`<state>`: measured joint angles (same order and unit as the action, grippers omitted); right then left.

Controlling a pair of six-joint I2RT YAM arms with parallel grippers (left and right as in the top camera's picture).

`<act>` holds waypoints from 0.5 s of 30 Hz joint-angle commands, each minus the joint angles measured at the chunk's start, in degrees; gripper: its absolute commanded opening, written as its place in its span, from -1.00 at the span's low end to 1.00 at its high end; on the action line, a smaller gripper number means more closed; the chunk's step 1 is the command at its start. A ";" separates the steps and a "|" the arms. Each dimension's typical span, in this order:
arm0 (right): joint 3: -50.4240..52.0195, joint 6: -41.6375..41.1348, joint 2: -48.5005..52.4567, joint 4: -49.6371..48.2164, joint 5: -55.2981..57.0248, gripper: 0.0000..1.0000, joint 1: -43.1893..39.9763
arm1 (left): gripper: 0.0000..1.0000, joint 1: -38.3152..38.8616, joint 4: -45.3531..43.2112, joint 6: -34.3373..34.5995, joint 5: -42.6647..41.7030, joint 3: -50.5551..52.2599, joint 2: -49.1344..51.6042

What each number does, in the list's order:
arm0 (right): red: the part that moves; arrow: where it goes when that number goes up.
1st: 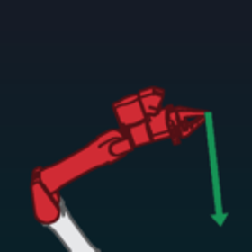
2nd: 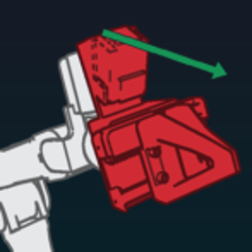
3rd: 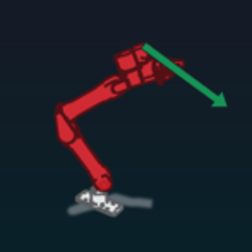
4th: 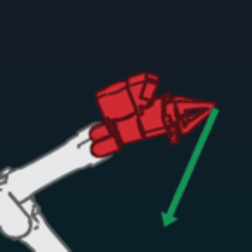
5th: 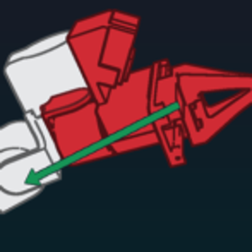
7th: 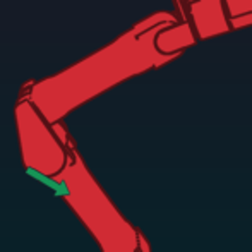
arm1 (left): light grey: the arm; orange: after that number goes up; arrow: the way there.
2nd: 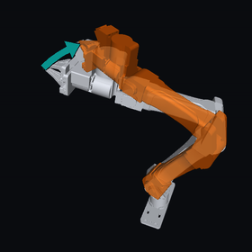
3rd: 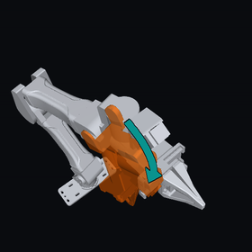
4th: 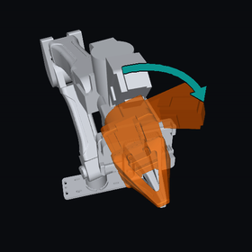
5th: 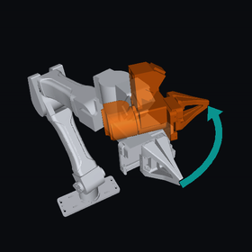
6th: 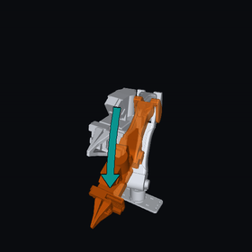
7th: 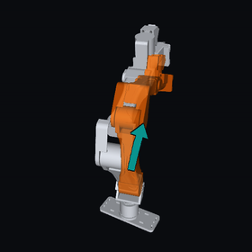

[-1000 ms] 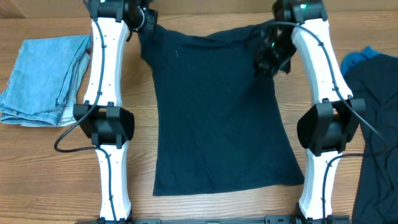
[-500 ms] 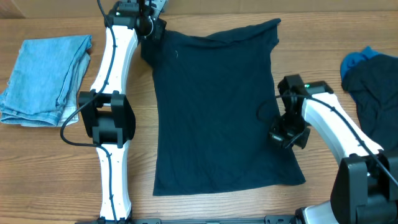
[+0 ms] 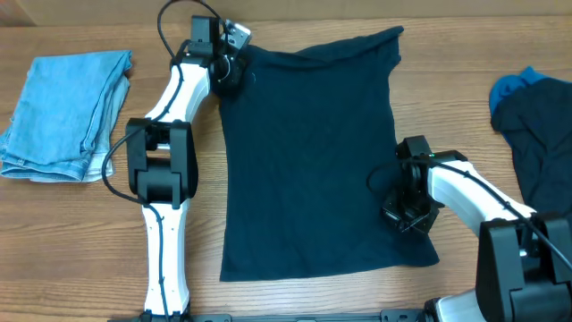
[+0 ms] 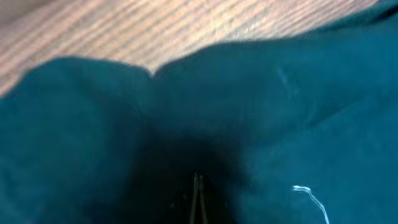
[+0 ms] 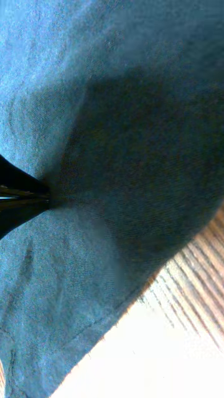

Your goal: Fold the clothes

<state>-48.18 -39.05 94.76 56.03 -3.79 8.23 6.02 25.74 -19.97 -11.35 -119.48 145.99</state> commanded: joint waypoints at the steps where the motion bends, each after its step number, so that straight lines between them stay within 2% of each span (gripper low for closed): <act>1: 1.75 -1.86 -0.26 -0.44 1.88 -0.92 -0.66 | -0.92 0.31 0.83 -1.27 1.03 0.50 2.78; 4: 1.77 -2.12 -0.26 0.07 4.28 -0.92 -3.26 | -0.92 0.26 2.32 -1.33 7.41 0.50 2.78; 7: 1.75 -1.36 -0.26 -0.46 6.08 -0.92 -7.87 | -0.92 -0.33 4.72 -2.38 7.76 0.50 2.80; 10: 1.75 5.33 -0.26 -5.01 6.32 -0.92 -13.03 | -0.92 -2.43 7.13 -1.77 9.60 0.50 2.80; 15: 1.31 10.21 -0.24 -14.58 6.23 -0.93 -14.64 | -0.92 -6.36 15.15 2.86 7.69 0.50 2.80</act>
<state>-47.53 -31.79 93.47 44.88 -0.82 -5.89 3.25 35.59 -19.35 -6.70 -121.30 145.67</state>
